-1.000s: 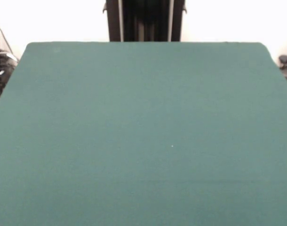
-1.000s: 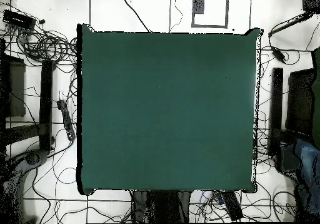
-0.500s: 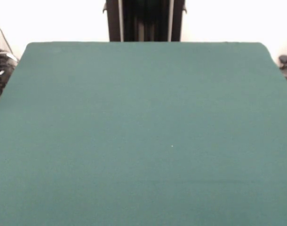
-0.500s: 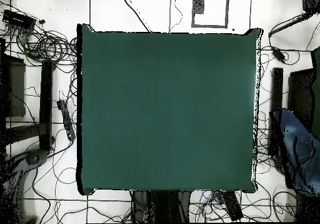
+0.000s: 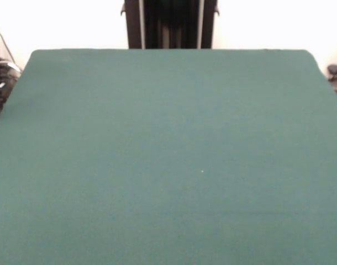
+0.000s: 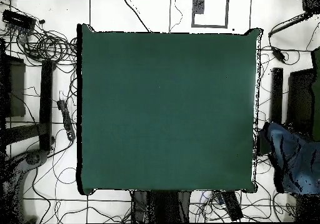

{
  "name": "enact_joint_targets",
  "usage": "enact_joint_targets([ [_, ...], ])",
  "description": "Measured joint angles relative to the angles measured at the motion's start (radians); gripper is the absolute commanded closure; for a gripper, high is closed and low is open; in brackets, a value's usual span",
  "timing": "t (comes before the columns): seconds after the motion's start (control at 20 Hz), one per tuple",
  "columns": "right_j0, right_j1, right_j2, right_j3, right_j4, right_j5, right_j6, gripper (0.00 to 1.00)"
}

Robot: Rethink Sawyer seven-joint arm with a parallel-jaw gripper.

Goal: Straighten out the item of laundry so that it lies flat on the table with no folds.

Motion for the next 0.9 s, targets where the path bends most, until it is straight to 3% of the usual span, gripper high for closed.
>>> enact_joint_targets([
  [0.9, 0.291, 0.000, -0.174, 0.031, -0.021, 0.000, 0.069, 1.00],
])
